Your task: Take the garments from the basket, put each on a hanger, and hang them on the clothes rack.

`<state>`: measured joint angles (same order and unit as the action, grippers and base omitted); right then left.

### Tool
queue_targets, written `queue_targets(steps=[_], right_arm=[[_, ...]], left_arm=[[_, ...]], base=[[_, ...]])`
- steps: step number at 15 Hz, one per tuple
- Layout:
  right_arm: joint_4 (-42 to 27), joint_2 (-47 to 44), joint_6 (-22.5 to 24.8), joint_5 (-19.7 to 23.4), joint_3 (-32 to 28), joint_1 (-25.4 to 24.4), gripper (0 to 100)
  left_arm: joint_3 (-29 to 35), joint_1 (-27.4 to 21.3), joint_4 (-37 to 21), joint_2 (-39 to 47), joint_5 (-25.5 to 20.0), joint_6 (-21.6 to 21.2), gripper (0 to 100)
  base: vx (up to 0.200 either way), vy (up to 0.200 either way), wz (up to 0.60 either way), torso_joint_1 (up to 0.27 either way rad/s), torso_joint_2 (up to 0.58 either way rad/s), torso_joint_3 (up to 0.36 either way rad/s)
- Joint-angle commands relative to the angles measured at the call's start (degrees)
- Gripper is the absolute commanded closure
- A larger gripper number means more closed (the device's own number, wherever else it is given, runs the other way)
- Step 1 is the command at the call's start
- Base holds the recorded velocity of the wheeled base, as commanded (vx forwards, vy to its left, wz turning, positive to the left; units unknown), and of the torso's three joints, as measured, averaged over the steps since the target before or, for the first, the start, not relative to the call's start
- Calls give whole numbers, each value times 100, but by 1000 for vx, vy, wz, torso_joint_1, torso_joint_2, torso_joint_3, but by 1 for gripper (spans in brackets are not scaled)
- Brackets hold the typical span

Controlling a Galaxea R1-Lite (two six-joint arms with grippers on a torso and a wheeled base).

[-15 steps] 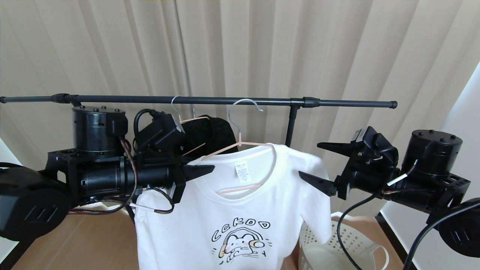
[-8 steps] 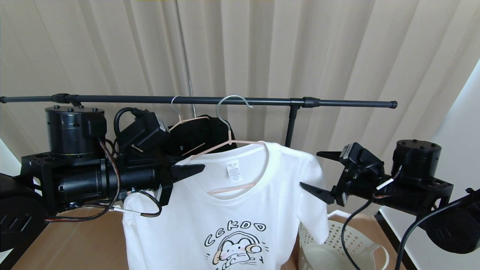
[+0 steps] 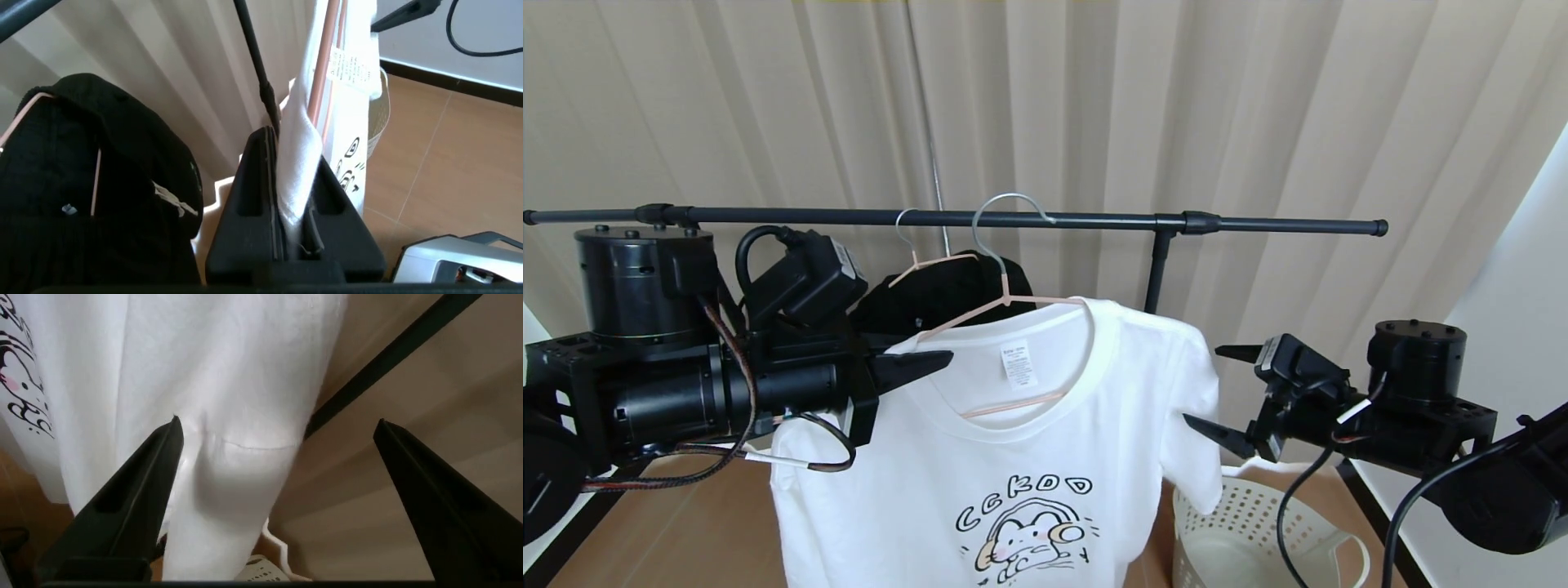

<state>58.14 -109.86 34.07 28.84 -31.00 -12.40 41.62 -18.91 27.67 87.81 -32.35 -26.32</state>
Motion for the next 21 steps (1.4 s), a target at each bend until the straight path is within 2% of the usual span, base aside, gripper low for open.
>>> queue_targets(steps=[1, 8, 10, 21], right_arm=[[5, -106, -6, 7, -11, -8, 100], [-4, -141, -23, -19, -143, 1, 100], [-4, -299, -50, -239, -284, 27, 100], [-48, -571, -762, -520, -881, 370, 100]], left_arm=[[-13, 1, 1, -71, 1, 4, 100], [-93, 19, 10, -106, -8, 4, 100], [-101, 124, 10, -141, -8, 4, 100], [-295, 300, 45, -212, -25, 4, 100]], base=[[0, 0, 0, 0, 0, 0], [0, 0, 0, 0, 0, 0], [0, 0, 0, 0, 0, 0], [0, 0, 0, 0, 0, 0]])
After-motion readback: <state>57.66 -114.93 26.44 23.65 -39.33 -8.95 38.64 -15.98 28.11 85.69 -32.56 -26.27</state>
